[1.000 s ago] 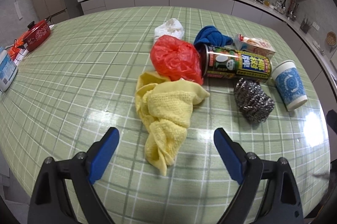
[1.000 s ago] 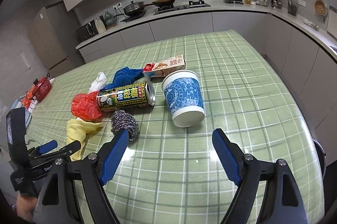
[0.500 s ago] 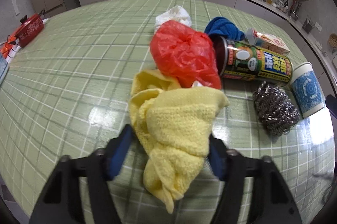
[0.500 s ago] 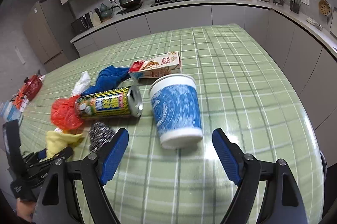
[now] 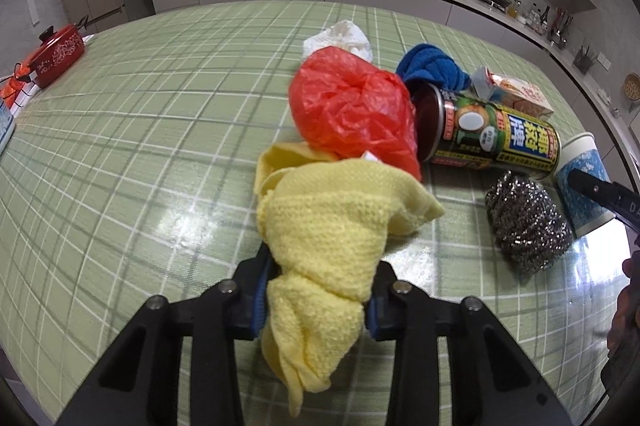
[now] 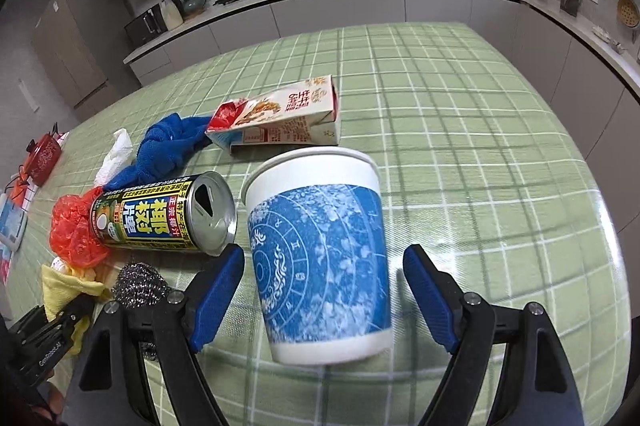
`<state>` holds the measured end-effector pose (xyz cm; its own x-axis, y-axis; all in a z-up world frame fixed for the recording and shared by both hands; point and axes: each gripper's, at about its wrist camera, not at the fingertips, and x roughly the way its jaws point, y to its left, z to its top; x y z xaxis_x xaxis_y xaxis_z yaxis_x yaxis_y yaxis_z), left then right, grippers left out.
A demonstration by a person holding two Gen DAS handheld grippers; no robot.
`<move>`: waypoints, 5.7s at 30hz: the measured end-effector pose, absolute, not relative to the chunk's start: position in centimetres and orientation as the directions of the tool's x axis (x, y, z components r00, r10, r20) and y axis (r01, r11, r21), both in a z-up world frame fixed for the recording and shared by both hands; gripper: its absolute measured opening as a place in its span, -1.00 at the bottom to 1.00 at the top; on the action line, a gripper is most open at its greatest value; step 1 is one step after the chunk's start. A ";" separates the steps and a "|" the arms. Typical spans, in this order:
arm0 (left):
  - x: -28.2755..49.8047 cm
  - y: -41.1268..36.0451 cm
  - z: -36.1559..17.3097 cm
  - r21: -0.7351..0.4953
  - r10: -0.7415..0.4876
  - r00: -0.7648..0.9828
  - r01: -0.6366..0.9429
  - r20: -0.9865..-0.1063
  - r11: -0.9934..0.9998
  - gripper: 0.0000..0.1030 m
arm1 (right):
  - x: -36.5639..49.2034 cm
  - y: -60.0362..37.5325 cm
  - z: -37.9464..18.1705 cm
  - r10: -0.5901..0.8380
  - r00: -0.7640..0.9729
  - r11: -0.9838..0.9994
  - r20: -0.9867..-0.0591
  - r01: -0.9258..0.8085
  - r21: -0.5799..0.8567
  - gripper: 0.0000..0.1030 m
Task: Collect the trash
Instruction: 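Grasp the yellow cloth with left tool while right tool grasps blue-white cup, then lift the yellow cloth and blue-white cup and carry both over the bucket, then open both tools to drop the cloth and cup into the bucket, then move both open tools back toward the red bag and steel wool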
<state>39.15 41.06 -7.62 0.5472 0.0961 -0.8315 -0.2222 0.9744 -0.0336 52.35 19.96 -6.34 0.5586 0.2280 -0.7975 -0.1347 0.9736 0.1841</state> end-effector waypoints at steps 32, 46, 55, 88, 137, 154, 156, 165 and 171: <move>32.6 35.9 -1.8 -0.124 -0.115 0.647 0.031 -0.754 0.992 -0.38 | 36.9 16.5 -0.8 0.185 0.689 0.975 -0.701 -0.042 0.217 0.25; 30.7 24.0 -0.3 -0.137 -0.289 0.617 0.283 -0.732 0.949 -0.38 | 29.2 7.4 0.7 0.037 0.734 0.966 -0.678 0.148 0.213 0.25; 29.4 12.3 0.2 -0.122 -0.303 0.630 0.315 -0.715 0.941 -0.38 | 26.7 -3.5 0.4 0.040 0.754 0.958 -0.656 0.157 0.239 0.25; 31.8 -14.2 -11.5 -0.138 -0.226 0.512 0.205 -0.829 0.969 -0.37 | 33.1 -32.2 -18.4 0.190 0.539 0.933 -0.820 0.162 0.323 0.51; 28.6 -3.6 4.9 -0.066 -0.191 0.690 0.204 -0.699 0.977 0.73 | 26.4 -20.8 4.4 -0.085 0.759 0.952 -0.645 0.252 0.171 0.60; 29.3 28.6 1.5 0.023 0.153 0.679 -0.196 -0.718 0.980 0.73 | 32.9 12.5 1.8 0.240 0.701 0.966 -0.671 -0.102 0.240 0.60; 29.3 30.2 1.2 0.012 0.155 0.675 -0.211 -0.721 0.977 0.73 | 33.6 15.0 1.5 0.253 0.688 0.964 -0.680 -0.124 0.233 0.60; 32.2 35.8 0.1 -0.045 0.156 0.659 -0.278 -0.736 0.959 0.73 | 38.4 21.4 1.0 0.340 0.651 0.940 -0.679 -0.245 0.237 0.60; 34.5 37.3 -0.6 -0.015 0.176 0.647 -0.279 -0.742 0.960 0.73 | 41.4 24.1 0.0 0.366 0.625 0.930 -0.690 -0.276 0.243 0.60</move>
<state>34.50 37.30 -0.63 0.6470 0.1763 -0.7418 -0.2790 0.9602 -0.0153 41.39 24.09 0.02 0.6246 0.3659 -0.6899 -0.2761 0.9298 0.2433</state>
